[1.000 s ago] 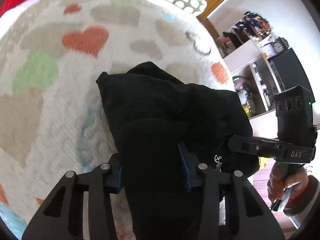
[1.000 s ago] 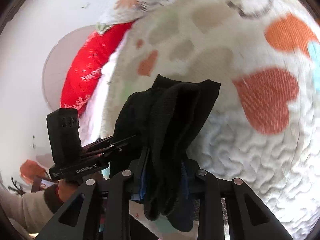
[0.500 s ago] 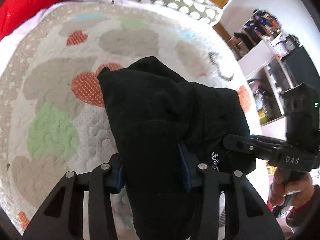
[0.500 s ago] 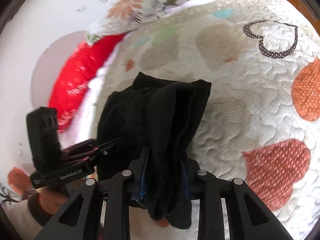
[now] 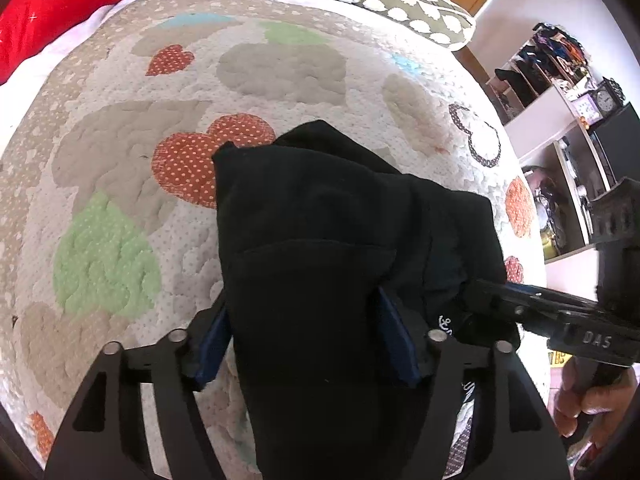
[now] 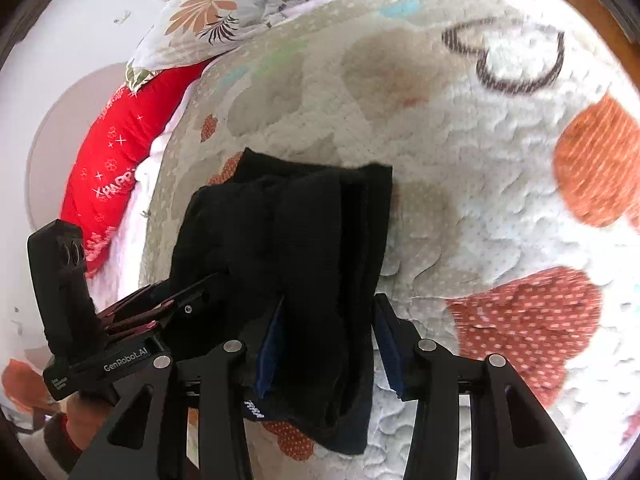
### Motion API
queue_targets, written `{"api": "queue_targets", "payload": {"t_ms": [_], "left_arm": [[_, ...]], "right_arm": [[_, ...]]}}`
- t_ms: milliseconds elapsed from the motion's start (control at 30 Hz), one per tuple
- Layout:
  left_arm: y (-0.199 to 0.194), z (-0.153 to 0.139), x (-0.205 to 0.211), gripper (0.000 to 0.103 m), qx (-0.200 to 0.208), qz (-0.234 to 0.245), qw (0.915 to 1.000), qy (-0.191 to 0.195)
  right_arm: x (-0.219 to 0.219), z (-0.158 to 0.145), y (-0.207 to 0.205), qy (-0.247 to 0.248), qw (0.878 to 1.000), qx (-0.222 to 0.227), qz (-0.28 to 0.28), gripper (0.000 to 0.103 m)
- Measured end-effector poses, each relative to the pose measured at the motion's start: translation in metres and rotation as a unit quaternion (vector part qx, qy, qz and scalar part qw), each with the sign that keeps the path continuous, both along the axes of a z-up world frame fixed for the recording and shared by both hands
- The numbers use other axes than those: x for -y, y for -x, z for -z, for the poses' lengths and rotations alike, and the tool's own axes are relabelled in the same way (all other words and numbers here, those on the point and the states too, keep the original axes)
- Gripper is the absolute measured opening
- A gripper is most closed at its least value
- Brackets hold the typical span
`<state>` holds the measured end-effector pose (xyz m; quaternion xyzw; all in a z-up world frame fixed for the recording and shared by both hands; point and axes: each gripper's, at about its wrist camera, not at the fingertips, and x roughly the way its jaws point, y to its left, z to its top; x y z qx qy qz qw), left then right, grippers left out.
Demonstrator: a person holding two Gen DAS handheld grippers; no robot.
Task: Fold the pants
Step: 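Lower the folded pants onto the quilt and open both grippers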
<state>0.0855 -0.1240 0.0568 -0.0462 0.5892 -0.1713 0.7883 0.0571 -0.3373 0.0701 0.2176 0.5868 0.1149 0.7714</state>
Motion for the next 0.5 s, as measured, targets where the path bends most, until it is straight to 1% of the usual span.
{"api": "queue_targets", "payload": {"t_ms": [33, 100, 167, 300, 367, 433, 500], "left_arm": [[0.001, -0.004, -0.002, 0.069, 0.001, -0.003, 1.0000, 0.000], [0.003, -0.012, -0.005, 0.073, 0.010, -0.007, 0.9999, -0.006], [0.006, -0.023, -0.007, 0.074, 0.024, -0.014, 0.9995, -0.012], [0.014, -0.047, -0.014, 0.074, 0.051, -0.034, 0.9977, -0.030], [0.018, -0.057, -0.015, 0.074, 0.063, -0.040, 0.9961, -0.046], [0.023, -0.066, -0.017, 0.074, 0.074, -0.046, 0.9944, -0.059], [0.029, -0.077, -0.019, 0.075, 0.085, -0.056, 0.9926, -0.066]], "right_arm": [[0.000, -0.008, 0.000, 0.004, 1.000, 0.008, 0.000, 0.046], [-0.001, -0.024, 0.002, 0.017, 1.000, 0.020, 0.001, 0.046], [-0.006, -0.041, 0.004, 0.032, 0.999, 0.035, -0.006, 0.046], [-0.020, -0.065, 0.007, 0.065, 0.996, 0.055, -0.015, 0.047], [-0.025, -0.074, 0.009, 0.074, 0.995, 0.064, -0.012, 0.050], [-0.031, -0.080, 0.012, 0.086, 0.994, 0.068, -0.010, 0.057], [-0.036, -0.085, 0.016, 0.103, 0.992, 0.073, -0.010, 0.057]]}}
